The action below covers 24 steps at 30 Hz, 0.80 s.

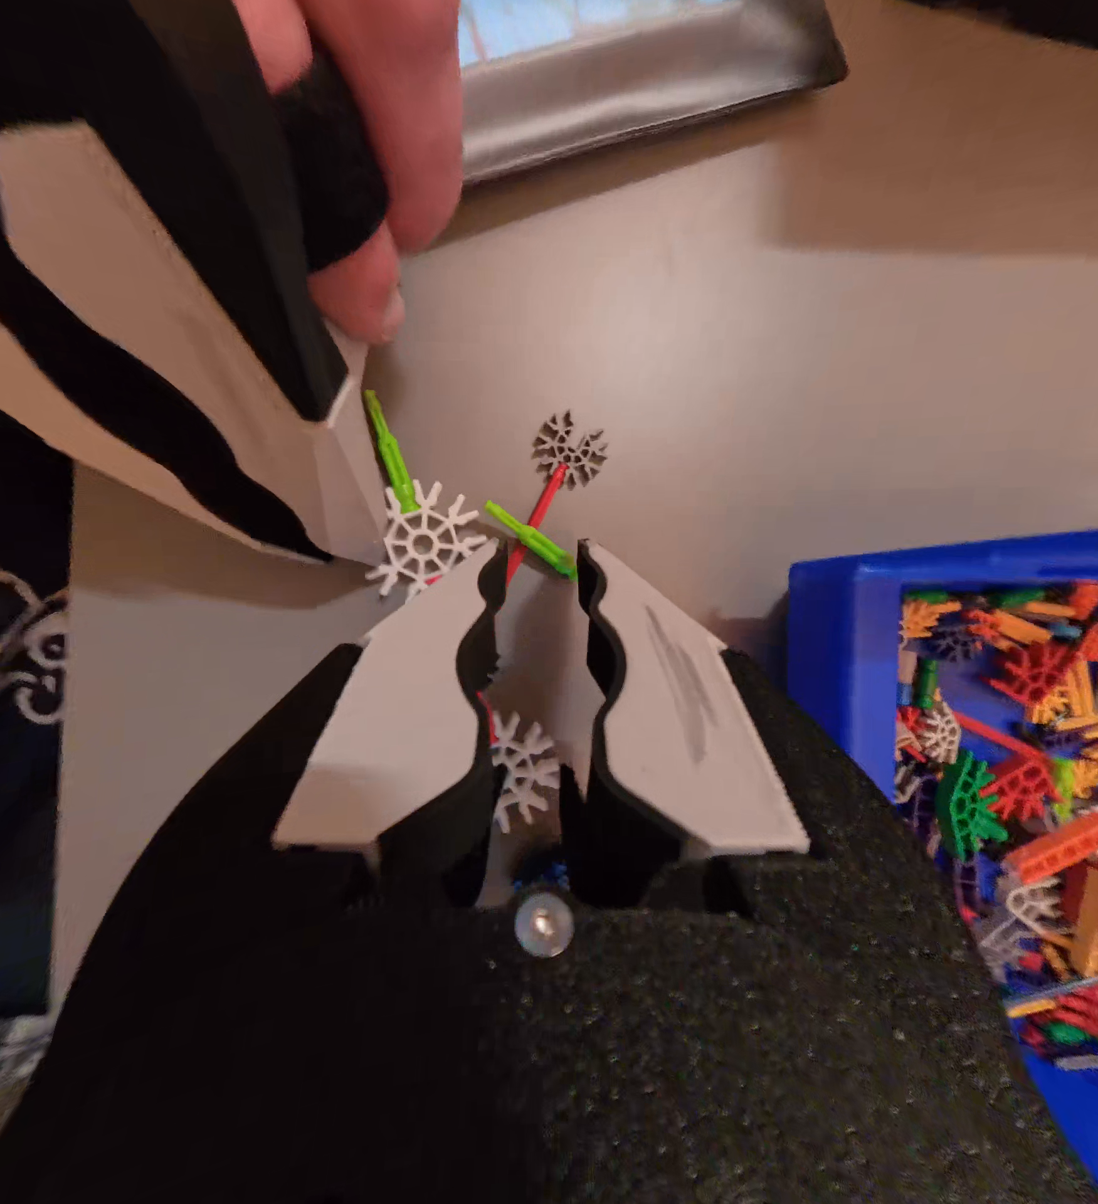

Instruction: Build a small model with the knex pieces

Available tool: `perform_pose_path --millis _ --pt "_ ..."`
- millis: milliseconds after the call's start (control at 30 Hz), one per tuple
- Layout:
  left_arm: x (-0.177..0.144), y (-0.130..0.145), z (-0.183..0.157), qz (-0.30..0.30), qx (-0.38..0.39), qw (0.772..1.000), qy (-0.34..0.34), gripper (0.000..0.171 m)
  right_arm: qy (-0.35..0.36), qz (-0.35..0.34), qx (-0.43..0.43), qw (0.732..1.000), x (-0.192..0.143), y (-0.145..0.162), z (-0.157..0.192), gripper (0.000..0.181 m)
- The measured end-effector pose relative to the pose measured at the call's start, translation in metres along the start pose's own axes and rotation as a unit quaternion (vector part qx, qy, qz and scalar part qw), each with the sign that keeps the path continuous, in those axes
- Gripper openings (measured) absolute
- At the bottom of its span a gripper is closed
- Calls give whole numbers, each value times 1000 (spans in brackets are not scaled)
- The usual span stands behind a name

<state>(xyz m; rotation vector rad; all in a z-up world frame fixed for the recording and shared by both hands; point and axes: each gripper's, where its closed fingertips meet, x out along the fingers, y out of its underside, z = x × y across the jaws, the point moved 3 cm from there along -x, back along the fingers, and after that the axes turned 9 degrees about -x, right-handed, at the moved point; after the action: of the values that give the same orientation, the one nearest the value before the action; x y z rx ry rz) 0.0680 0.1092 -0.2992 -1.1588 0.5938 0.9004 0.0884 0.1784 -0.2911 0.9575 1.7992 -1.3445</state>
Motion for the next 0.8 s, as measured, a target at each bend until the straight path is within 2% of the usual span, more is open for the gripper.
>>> perform_pose_path --millis 133,200,567,800 --pt "-2 6 4 6 22 1000 12 12 -20 11 -40 999 7 -1 -3 6" --pt "-3 9 5 9 41 999 17 11 -27 7 -44 999 9 -2 -3 5" --pt "-3 24 29 32 77 996 26 11 -51 5 38 998 -5 20 4 4" --pt "5 26 50 42 81 996 4 10 -48 -16 111 993 -12 30 11 4"
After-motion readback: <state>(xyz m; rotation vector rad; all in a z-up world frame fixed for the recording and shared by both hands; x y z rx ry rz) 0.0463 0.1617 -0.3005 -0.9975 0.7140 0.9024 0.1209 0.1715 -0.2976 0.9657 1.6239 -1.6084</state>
